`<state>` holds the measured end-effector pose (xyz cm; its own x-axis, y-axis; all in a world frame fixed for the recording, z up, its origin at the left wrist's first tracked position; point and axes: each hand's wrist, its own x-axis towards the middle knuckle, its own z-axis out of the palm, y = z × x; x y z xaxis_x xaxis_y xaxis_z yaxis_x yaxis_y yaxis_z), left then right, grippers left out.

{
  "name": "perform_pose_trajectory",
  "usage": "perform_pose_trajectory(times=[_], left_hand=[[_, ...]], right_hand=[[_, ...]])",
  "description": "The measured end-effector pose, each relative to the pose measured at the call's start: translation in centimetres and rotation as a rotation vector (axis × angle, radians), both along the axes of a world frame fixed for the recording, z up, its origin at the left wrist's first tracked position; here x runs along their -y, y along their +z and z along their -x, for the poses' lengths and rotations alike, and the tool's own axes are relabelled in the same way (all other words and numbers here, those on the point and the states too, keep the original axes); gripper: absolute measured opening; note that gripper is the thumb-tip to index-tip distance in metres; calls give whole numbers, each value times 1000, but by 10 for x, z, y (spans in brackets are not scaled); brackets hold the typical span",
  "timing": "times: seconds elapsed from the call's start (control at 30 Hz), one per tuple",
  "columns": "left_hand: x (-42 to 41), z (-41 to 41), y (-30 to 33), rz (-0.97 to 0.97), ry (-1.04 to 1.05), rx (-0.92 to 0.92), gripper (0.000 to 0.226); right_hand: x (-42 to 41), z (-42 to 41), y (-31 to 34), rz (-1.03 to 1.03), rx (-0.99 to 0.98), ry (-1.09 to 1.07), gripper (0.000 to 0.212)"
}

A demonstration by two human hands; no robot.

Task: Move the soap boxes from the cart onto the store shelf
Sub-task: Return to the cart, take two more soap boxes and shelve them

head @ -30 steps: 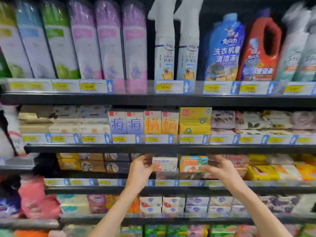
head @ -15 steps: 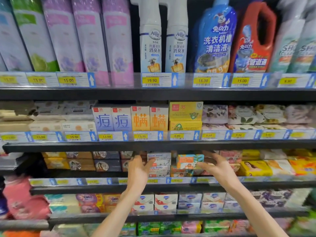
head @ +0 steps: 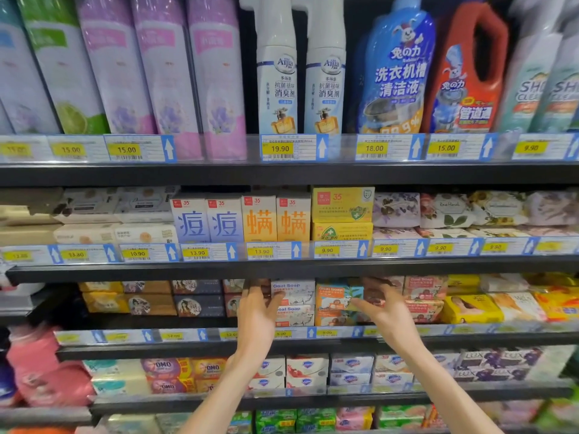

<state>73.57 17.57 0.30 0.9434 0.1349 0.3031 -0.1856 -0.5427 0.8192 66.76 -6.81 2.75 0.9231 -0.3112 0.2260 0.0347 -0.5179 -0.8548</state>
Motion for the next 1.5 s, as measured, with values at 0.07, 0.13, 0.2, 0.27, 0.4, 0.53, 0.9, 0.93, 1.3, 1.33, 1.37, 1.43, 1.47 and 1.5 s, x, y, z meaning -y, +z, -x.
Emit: perform_pose_trajectory(times=[0.07, 0.13, 0.2, 0.27, 0.4, 0.53, 0.9, 0.93, 1.3, 1.33, 1.37, 1.43, 1.47, 1.5], left_hand=[[0, -1, -1, 9, -5, 11, 25], [0, -1, -2, 10, -5, 17, 24], [0, -2, -3, -1, 5, 16, 24], [-1, -3, -5, -1, 7, 14, 25], [-1, -5, -7, 7, 6, 14, 26], [0, -4, -7, 12, 6, 21, 25], [-13, 16, -7, 5, -14, 107, 41], [-18, 21, -7, -5, -2, 110, 42], [-124, 118, -16, -457, 117, 73, 44], [-137, 129, -17, -479, 121, 65, 46], [-152, 138, -19, -493, 125, 56, 47], [-186, 162, -21, -498, 145, 51, 49], [-205, 176, -21, -507, 166, 46, 50], [-226, 191, -22, -518, 192, 37, 52]], right_hand=[[-4, -1, -4, 29, 37, -21, 43], [-7, -3, -10, 45, 73, -73, 39], [-9, -6, -14, 85, 96, -127, 35], [-11, -10, -17, 108, 104, -162, 33], [-13, -18, -26, 115, 117, -229, 29], [-16, -24, -33, 116, 159, -230, 29], [-18, -7, -30, 89, 227, -158, 27], [-20, -3, -29, 76, 242, -150, 25], [-99, 17, -26, 601, 106, 376, 43], [-113, 19, -22, 648, 101, 428, 46], [-129, 22, -18, 693, 101, 480, 48], [-167, 28, -11, 766, 118, 580, 50], [-189, 33, -9, 789, 134, 626, 51], [-213, 38, -8, 801, 141, 674, 52]])
